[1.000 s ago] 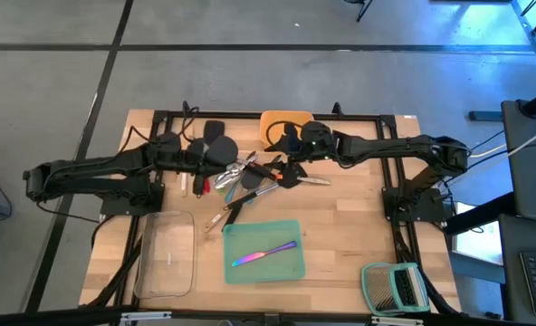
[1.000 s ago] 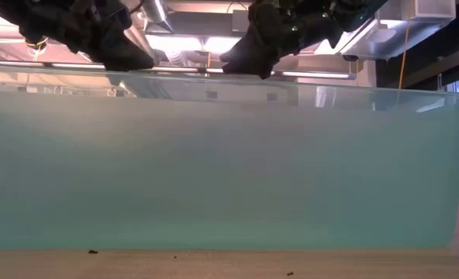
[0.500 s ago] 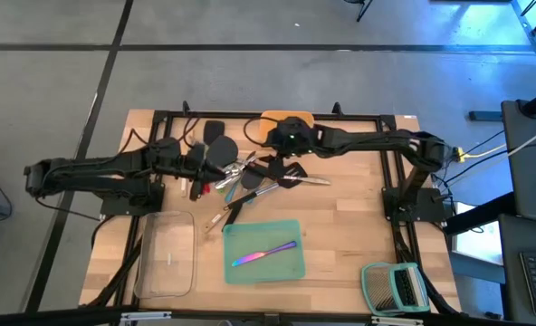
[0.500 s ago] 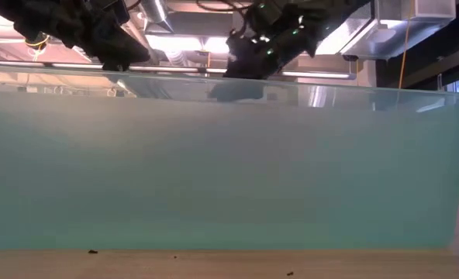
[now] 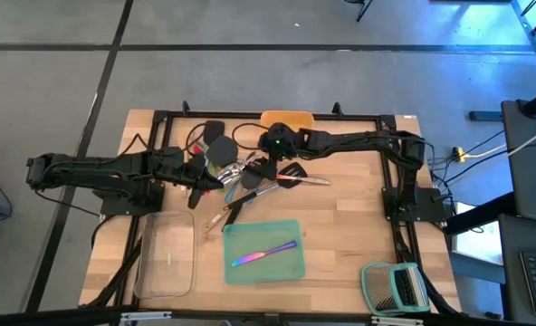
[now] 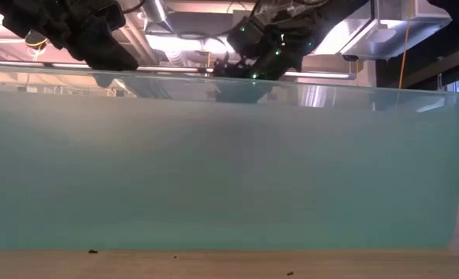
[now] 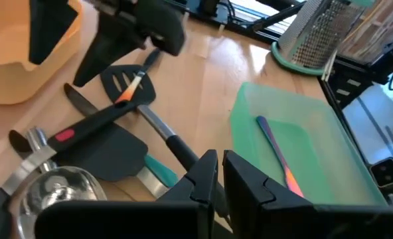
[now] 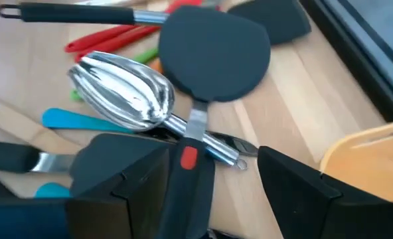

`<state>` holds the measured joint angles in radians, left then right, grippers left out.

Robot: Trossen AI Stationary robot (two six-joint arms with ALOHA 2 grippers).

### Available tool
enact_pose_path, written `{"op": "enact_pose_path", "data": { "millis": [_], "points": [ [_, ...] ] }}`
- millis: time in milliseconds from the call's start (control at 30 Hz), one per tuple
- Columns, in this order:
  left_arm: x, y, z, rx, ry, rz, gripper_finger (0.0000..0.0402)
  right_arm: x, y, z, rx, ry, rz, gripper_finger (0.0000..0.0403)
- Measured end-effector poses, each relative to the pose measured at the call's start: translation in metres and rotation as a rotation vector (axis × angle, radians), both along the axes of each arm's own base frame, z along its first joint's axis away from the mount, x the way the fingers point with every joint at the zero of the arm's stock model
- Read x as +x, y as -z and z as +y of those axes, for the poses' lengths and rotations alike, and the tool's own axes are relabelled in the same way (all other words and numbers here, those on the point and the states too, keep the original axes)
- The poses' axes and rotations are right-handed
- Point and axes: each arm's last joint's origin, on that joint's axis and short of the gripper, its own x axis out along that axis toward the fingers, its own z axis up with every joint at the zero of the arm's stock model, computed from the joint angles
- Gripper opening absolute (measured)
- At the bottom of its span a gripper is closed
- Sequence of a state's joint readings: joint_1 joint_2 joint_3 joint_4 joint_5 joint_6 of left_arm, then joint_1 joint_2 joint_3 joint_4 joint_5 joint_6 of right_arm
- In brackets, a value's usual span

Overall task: Pick & Place Kitchen Items
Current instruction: Put the black spatula into the transparent bin

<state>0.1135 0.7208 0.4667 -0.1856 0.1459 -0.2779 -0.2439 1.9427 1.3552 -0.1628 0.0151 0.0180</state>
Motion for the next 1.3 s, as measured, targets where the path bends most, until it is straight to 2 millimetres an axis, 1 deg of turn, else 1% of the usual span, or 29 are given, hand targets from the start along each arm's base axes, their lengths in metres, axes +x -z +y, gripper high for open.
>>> {"op": "enact_pose_path", "data": {
  "millis": [133, 400, 467, 600, 733, 967, 1100, 1200, 1300],
  "points": [
    [0.0, 0.0, -0.003, -0.005, 0.016, 0.0, 0.002, 0.0, 0.004, -0.002, 0.007, 0.014, 0.017, 0.0234],
    [0.002, 0.001, -0.008, 0.004, 0.012, 0.008, 0.0019, -0.002, 0.007, -0.001, 0.015, 0.011, 0.047, 0.0234],
    [0.002, 0.001, -0.009, 0.012, 0.001, 0.009, 0.0019, -0.001, 0.01, 0.0, 0.014, 0.006, 0.052, 0.0234],
    [0.002, 0.001, -0.009, 0.015, -0.002, 0.009, 0.0019, 0.002, 0.021, 0.002, 0.022, -0.004, 0.076, 0.0234],
    [0.002, 0.001, -0.009, 0.015, -0.002, 0.01, 0.0019, 0.005, 0.04, 0.003, 0.033, -0.011, 0.128, 0.0234],
    [0.002, 0.001, -0.009, 0.019, -0.002, 0.01, 0.002, 0.006, 0.04, 0.005, 0.033, -0.021, 0.121, 0.0234],
    [0.002, 0.001, -0.009, 0.023, 0.0, 0.01, 0.002, 0.008, 0.04, 0.011, 0.072, -0.067, 0.108, 0.0234],
    [0.002, 0.001, -0.009, 0.023, 0.0, 0.01, 0.002, 0.01, 0.039, 0.015, 0.07, -0.085, 0.095, 0.0234],
    [0.002, 0.001, -0.009, 0.023, 0.0, 0.01, 0.002, 0.011, 0.038, 0.016, 0.068, -0.09, 0.084, 0.0234]
  ]
}}
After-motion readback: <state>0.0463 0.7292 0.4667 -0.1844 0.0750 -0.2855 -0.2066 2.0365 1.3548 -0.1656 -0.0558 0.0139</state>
